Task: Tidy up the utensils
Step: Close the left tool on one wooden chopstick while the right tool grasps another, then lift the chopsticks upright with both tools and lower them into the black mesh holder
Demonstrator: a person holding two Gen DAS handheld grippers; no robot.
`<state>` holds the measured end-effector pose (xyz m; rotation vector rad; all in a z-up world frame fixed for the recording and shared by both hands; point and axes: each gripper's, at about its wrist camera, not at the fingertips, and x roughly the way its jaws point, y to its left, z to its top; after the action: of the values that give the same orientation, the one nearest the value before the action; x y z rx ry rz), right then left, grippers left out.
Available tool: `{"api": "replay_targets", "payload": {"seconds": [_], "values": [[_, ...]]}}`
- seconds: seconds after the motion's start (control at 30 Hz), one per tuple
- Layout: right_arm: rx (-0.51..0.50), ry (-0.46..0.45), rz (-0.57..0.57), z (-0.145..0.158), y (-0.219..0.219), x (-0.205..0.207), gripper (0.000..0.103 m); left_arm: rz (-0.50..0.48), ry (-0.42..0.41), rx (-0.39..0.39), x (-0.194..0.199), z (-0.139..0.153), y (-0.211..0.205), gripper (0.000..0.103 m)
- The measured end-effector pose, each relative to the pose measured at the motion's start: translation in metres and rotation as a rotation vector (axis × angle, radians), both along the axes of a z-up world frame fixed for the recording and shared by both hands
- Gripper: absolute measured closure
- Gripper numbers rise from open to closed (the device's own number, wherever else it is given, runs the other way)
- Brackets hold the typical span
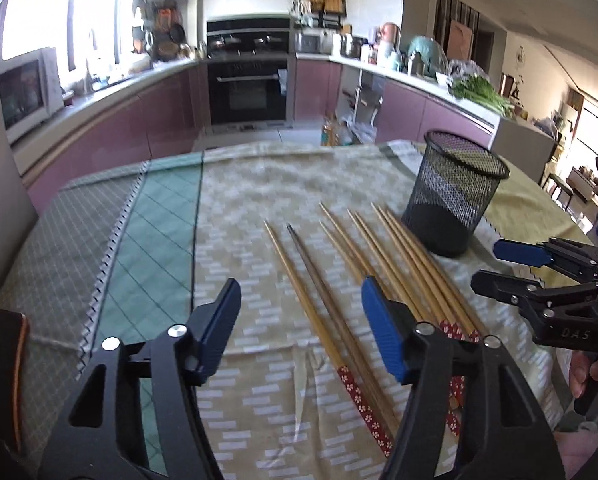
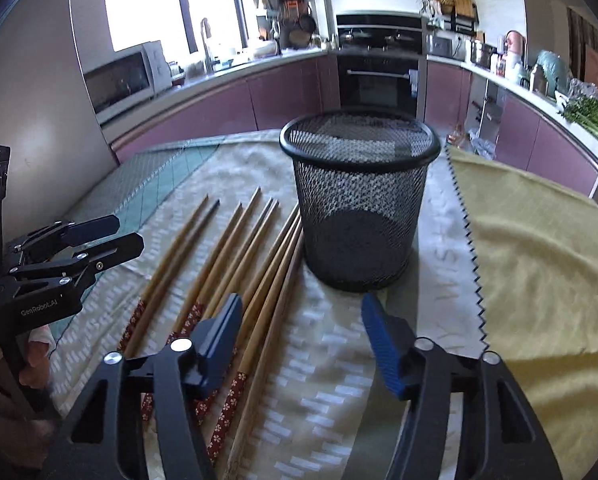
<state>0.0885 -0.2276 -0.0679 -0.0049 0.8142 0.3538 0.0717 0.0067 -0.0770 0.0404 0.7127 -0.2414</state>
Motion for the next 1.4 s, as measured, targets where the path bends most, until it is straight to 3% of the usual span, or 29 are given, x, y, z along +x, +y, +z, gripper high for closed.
{"api": "replay_targets", "payload": {"seconds": [0.17,0.37,0.7,0.77,0.87,1.1,1.4], "values": [[-0.004,0.051,0.018,-0.01,0.007,0.007,0.059,-0.037,0.098,-0.001,0.015,-0.02,-0.004,0.06],[-0.021,0.082,0.021,-0.014,0.006,0.013,0.07,-0.063,0.185,-0.019,0.028,-0.034,-0.002,0.071],[-0.086,0.098,0.043,-0.016,0.019,0.023,0.075,-0.064,0.199,-0.007,0.045,-0.035,-0.006,0.08],[-0.081,0.099,0.045,-0.016,0.021,0.026,0.082,-0.062,0.201,-0.005,0.047,-0.035,-0.006,0.088],[-0.05,0.111,0.05,-0.015,0.02,0.028,0.095,-0.05,0.203,-0.012,0.049,-0.034,-0.007,0.092],[0.005,0.105,0.059,-0.009,0.013,0.021,0.097,-0.04,0.19,-0.049,0.042,-0.029,-0.002,0.096],[0.099,0.005,0.092,0.032,-0.005,0.003,0.097,-0.124,0.118,-0.15,0.024,0.014,-0.001,0.096]]}}
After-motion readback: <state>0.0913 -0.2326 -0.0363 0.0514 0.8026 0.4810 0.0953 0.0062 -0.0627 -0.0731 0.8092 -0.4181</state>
